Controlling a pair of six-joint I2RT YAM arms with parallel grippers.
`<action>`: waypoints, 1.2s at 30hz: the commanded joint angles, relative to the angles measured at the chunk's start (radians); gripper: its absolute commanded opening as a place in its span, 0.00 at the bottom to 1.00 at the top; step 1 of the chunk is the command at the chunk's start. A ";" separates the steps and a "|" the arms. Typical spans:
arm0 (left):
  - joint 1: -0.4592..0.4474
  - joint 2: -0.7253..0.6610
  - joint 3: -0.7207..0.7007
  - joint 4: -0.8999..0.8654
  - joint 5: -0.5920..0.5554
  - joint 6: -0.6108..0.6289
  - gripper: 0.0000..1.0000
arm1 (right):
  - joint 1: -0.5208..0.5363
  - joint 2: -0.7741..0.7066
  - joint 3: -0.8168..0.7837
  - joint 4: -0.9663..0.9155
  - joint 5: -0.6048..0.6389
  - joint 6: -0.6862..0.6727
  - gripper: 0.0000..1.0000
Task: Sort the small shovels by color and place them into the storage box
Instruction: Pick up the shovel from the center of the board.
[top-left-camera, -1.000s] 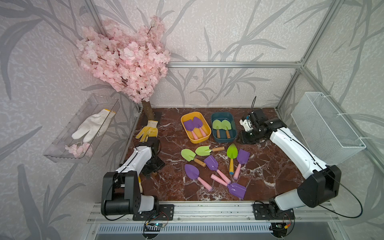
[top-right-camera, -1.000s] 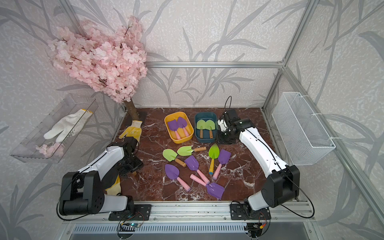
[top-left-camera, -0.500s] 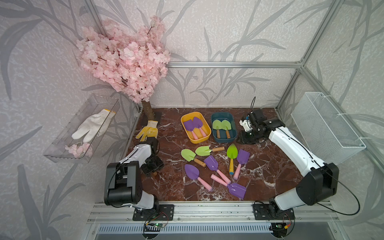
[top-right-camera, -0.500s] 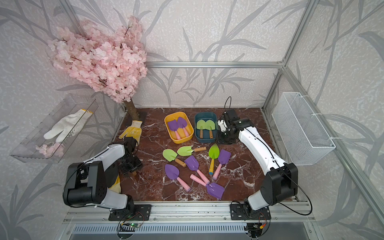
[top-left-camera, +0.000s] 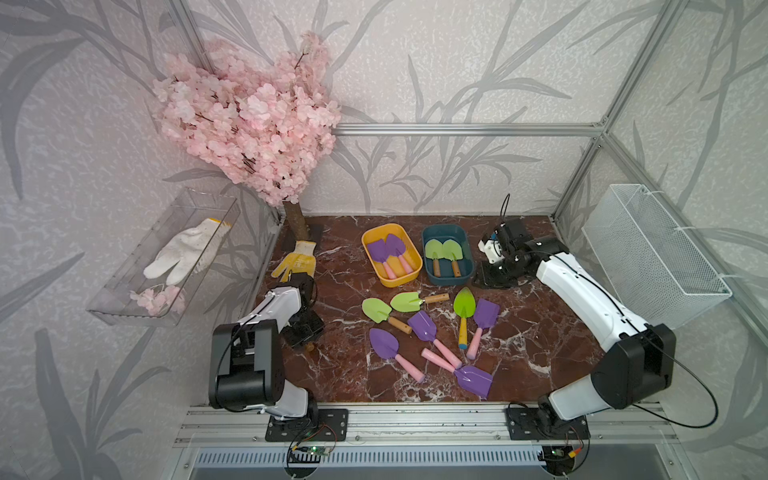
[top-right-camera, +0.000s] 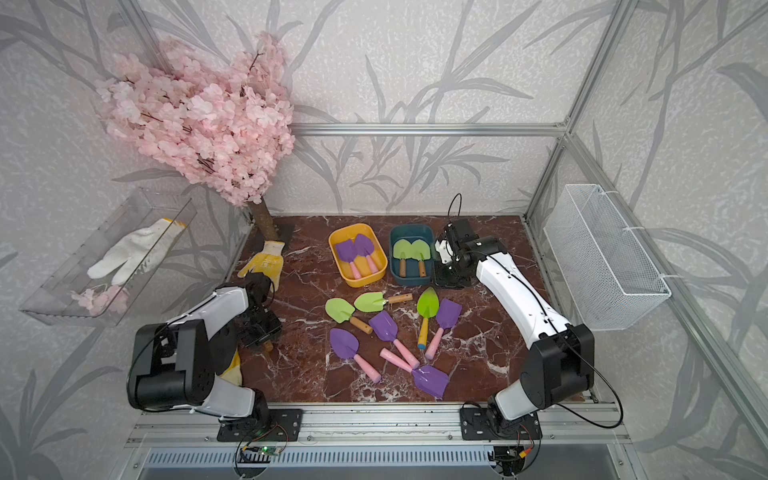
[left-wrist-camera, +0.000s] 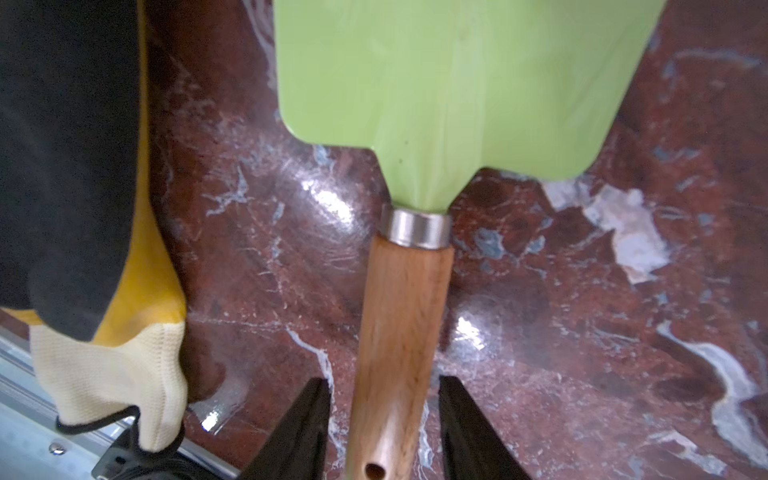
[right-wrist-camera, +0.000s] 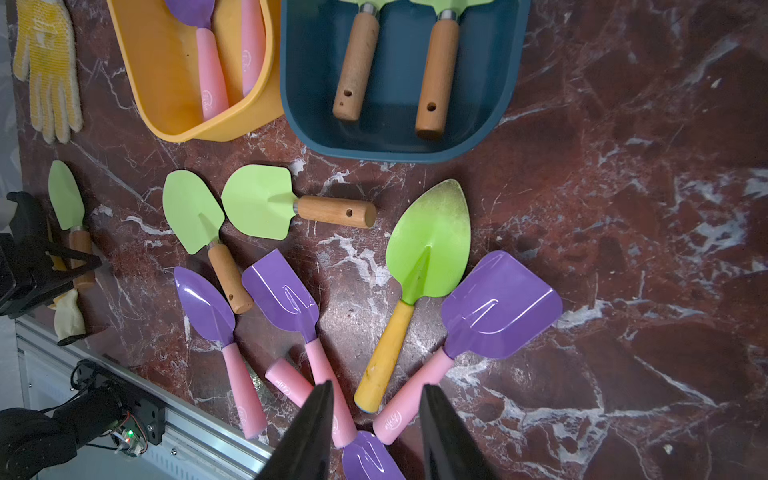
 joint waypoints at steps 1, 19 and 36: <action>0.007 0.014 0.011 0.002 -0.011 0.013 0.43 | -0.006 0.007 0.009 -0.003 0.005 -0.007 0.39; 0.011 -0.013 0.020 -0.012 -0.003 0.016 0.21 | -0.006 0.002 0.002 -0.004 0.005 -0.006 0.39; -0.021 -0.287 0.088 -0.222 0.067 -0.009 0.07 | -0.008 -0.023 0.001 -0.014 -0.003 0.020 0.39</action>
